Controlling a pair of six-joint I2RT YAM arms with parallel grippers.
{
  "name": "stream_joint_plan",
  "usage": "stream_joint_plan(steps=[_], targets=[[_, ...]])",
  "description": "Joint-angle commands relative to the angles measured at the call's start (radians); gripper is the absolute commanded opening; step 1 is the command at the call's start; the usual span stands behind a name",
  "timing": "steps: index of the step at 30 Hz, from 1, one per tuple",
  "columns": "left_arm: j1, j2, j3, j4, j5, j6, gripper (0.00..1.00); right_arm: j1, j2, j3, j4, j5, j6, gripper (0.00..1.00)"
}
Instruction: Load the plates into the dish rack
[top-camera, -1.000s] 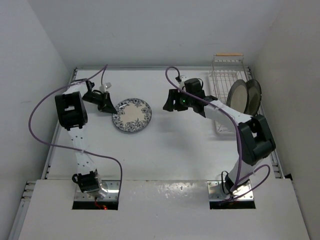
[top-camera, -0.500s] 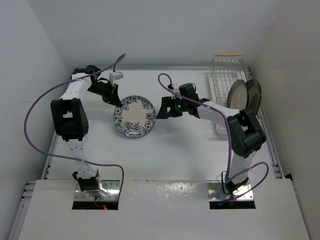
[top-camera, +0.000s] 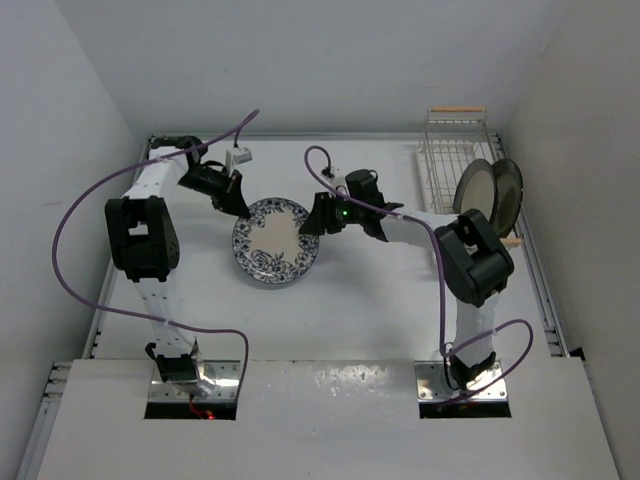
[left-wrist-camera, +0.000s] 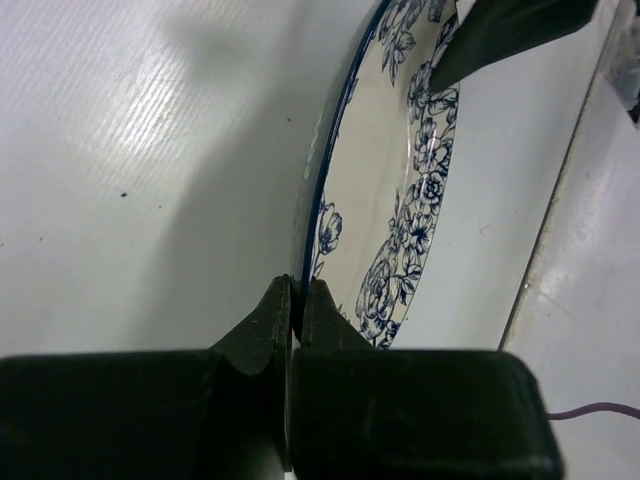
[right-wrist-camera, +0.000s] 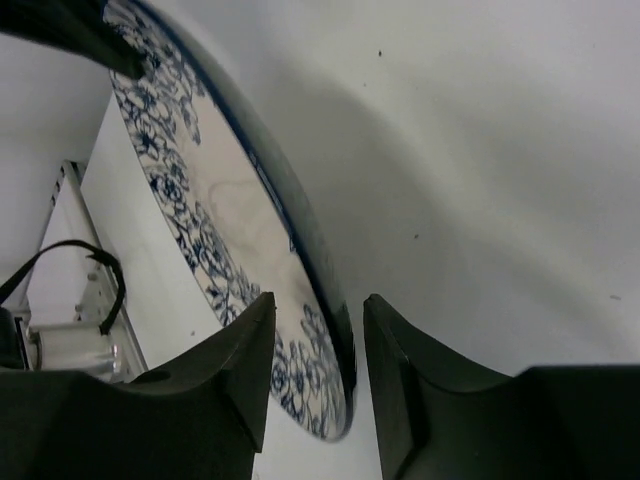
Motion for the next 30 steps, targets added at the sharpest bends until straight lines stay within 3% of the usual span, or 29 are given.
stream_joint_plan(steps=[1,5,11,12,15,17,21,27,30], targets=[[-0.01,-0.022,0.057,-0.049,0.212,-0.008,0.0,0.012,0.008,0.016,0.207,-0.023,0.063,0.4],[-0.03,-0.04,0.067,-0.049,0.234,-0.008,0.0,0.012,0.02,0.033,0.222,-0.012,0.056,0.37],[-0.05,-0.049,0.078,-0.022,0.161,-0.063,0.0,0.009,0.002,0.029,0.255,-0.02,0.059,0.0],[-0.05,-0.039,0.078,0.01,0.132,-0.113,0.0,0.009,-0.006,0.019,0.255,-0.022,0.057,0.0],[-0.05,-0.038,0.078,0.121,-0.029,-0.276,0.28,-0.007,-0.07,0.013,0.211,0.001,0.031,0.0],[-0.05,-0.038,0.089,0.173,-0.143,-0.356,0.46,-0.025,-0.138,0.051,0.095,0.053,-0.019,0.0],[-0.015,-0.038,0.155,0.216,-0.28,-0.46,0.53,-0.056,-0.25,0.168,-0.172,0.173,-0.194,0.0],[0.079,-0.038,0.273,0.216,-0.384,-0.566,0.58,-0.187,-0.418,0.229,-0.311,0.299,-0.271,0.0],[0.105,-0.051,0.259,0.216,-0.419,-0.566,0.58,-0.235,-0.5,0.237,-0.378,0.446,-0.341,0.0]])
